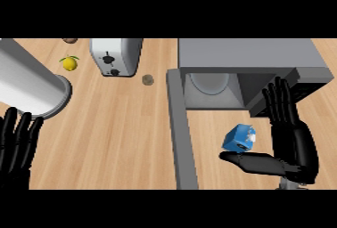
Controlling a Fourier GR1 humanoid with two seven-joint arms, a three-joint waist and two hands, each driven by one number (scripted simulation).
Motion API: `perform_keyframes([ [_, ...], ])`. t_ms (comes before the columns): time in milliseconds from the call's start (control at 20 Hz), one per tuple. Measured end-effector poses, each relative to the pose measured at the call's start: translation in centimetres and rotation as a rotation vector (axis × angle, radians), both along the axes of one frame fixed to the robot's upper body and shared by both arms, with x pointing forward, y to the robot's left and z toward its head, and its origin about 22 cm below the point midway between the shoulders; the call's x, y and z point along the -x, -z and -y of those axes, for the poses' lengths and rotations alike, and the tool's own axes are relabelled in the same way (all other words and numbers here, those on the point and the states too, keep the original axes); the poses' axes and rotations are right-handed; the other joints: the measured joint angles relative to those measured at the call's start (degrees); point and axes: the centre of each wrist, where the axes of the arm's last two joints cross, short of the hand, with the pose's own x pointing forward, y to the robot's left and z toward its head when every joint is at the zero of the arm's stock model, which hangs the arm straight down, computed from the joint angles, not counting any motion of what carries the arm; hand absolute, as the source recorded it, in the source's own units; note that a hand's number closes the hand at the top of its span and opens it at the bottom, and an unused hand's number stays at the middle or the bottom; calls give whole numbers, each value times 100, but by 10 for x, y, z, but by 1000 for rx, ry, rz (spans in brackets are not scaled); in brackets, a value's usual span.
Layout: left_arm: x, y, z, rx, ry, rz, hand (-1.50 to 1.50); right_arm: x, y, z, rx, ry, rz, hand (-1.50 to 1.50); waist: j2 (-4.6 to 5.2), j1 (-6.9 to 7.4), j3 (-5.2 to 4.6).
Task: Pick up the milk, place it into the microwave and close the microwave
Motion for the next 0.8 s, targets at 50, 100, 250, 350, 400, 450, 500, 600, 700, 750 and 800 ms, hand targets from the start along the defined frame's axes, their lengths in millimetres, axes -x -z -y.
perform_keyframes([
  [50,5,1,1,-1,2,0,-150,0,7,8,6,8,-10,-150,-1,5,-1],
  [100,5,0,3,-2,4,2,-150,0,13,9,12,15,-18,-150,0,1,0],
  [250,9,-1,1,4,13,-1,-150,3,32,19,24,28,-44,-150,1,-1,1],
  [350,12,1,4,1,16,-4,-150,4,44,23,29,40,-55,-150,1,1,0],
  [400,14,1,5,3,15,-1,-150,6,53,23,36,46,-65,-150,0,1,0],
  [450,18,2,6,4,14,-2,-150,6,58,25,41,51,-69,-150,1,4,0],
  [500,16,2,6,3,18,-4,-150,8,66,26,42,53,-72,-150,1,0,0],
  [600,21,-1,6,5,15,1,-150,11,83,30,42,64,-84,-150,1,4,1],
  [700,22,-1,9,7,15,2,-150,12,95,36,38,79,-90,-150,1,3,0],
  [750,26,-3,8,6,18,-1,-150,14,103,38,39,86,-97,-150,1,7,0],
  [800,22,-1,8,8,17,-4,-150,16,110,38,37,85,-100,-150,2,1,1],
])
